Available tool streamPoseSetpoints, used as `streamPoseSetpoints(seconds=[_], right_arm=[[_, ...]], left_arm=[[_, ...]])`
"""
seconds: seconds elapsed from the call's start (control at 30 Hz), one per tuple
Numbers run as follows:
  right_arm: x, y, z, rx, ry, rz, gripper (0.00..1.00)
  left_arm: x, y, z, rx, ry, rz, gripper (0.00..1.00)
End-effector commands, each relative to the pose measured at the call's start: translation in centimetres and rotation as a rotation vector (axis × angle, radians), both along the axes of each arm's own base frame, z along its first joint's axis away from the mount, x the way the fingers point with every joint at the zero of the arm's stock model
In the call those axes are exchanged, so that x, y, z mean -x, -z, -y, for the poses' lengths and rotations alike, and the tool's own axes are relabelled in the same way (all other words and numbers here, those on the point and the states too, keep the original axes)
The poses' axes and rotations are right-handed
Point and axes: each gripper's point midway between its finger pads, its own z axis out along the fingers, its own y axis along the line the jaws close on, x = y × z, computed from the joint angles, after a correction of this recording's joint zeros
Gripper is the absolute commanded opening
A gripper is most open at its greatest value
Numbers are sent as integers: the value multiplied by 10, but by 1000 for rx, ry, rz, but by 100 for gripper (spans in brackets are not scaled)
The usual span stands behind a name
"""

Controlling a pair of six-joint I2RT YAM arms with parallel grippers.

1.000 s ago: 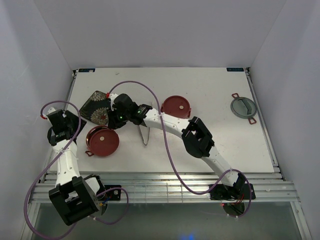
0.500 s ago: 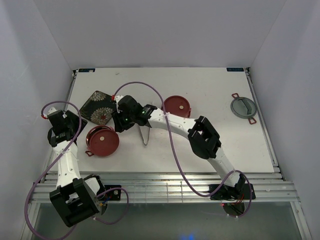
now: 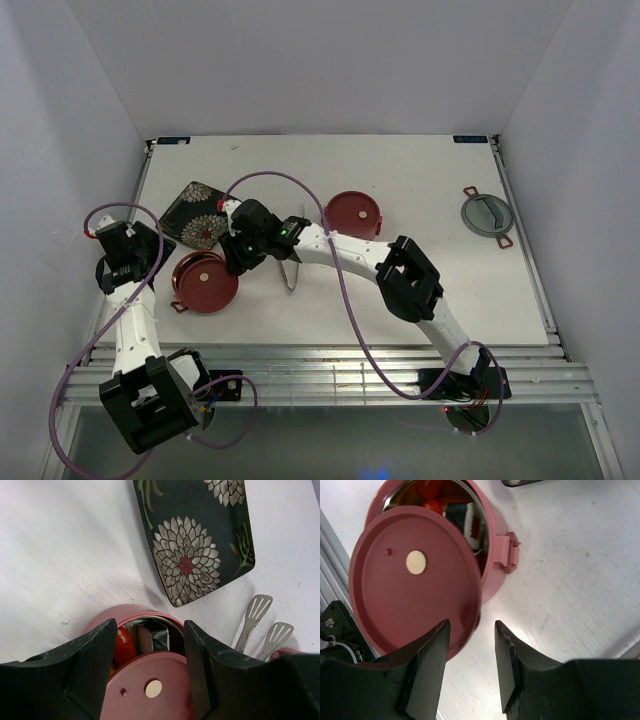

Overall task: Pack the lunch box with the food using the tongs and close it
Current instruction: Adjust the box lid on the packing box.

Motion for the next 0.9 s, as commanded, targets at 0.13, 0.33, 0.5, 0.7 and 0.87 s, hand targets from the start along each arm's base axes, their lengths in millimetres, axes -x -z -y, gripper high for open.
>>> streamPoseSetpoints(seconds=[0.13,0.33,0.5,0.7,0.87], right_arm=[[5,-7,-11,-30,-25,13,43],[-1,-1,-12,-1,-2,26,42],[-3,4,-13,12,-3,25,41],[-3,1,-16,2,-3,32,28],[-10,-20,-24,-48,9,69,8]], left_arm=[[-1,-5,-1,-19,7,26,66],[-1,-6,0,-21,9,28,66],[-1,-8,-1,-24,8,30,66],[-2,-10,0,-23,10,39,66],[-2,-14,1,-22,11,51,67]])
